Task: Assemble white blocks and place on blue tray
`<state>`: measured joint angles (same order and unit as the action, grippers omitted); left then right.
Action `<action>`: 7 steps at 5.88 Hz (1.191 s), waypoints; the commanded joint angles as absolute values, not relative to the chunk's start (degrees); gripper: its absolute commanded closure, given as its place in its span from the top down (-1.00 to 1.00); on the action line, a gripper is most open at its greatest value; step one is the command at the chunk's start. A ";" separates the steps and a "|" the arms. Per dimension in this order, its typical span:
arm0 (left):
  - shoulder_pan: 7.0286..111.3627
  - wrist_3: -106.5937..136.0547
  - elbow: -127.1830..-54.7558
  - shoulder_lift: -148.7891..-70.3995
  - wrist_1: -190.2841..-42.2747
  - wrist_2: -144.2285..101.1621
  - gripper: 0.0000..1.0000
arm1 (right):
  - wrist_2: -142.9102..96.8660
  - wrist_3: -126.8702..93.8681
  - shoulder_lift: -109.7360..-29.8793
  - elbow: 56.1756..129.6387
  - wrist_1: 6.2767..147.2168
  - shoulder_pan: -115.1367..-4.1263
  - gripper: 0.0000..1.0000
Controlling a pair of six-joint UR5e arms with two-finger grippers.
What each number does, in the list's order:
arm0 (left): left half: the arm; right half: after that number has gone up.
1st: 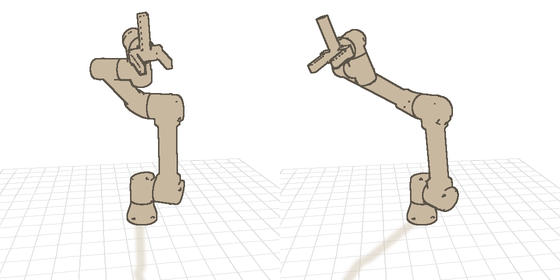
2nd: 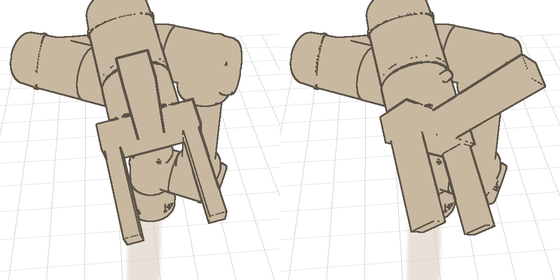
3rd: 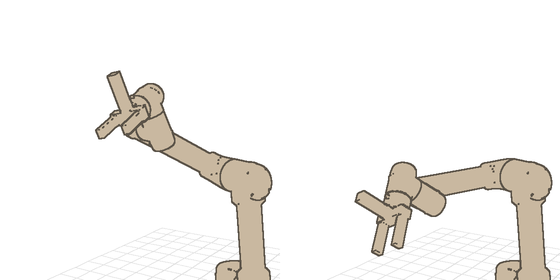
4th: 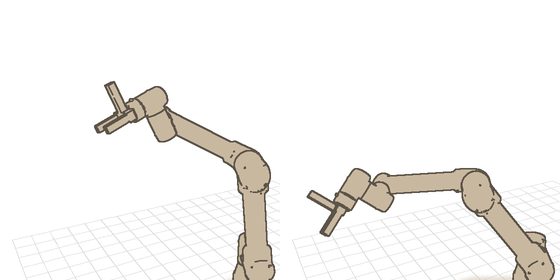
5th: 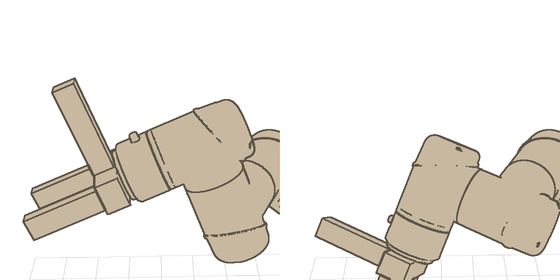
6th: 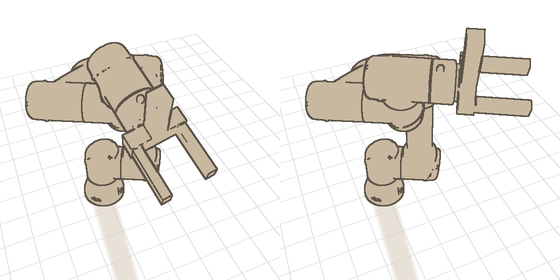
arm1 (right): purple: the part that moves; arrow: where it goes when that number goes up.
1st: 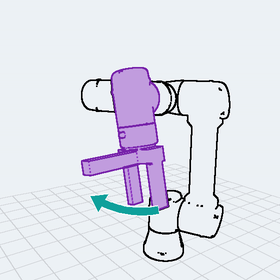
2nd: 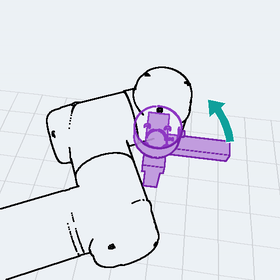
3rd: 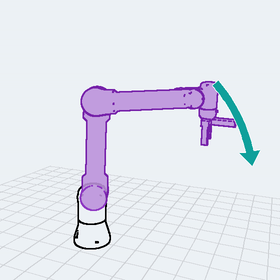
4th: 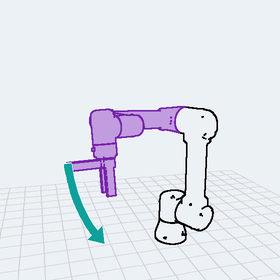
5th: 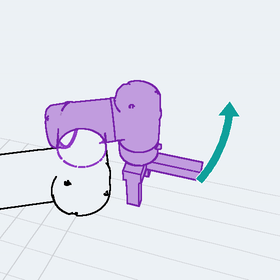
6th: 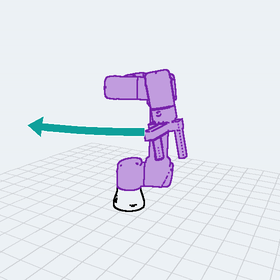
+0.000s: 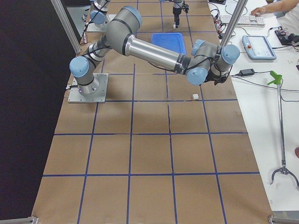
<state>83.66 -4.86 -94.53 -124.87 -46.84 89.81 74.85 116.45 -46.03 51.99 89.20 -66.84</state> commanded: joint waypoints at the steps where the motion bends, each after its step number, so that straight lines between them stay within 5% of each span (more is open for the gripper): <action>1: 83.85 -5.53 -94.83 -125.16 -46.67 88.59 0.12 | 67.70 123.10 -41.59 53.86 89.03 -64.96 0.99; 2: 83.85 -5.97 -94.83 -124.72 -46.76 88.51 -0.36 | 64.63 126.27 -40.53 57.10 89.38 -64.78 0.99; 3: 83.85 -6.67 -94.83 -124.37 -47.11 88.51 -0.55 | 63.73 126.47 -40.17 59.48 90.34 -64.34 0.99; 7: 91.63 -31.49 -94.92 -118.23 -53.08 91.57 -0.73 | 62.67 129.47 -38.41 59.77 91.32 -63.99 0.94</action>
<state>88.13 -24.53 -94.92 -119.85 -51.84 90.54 62.57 129.58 -38.49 59.74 91.28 -64.05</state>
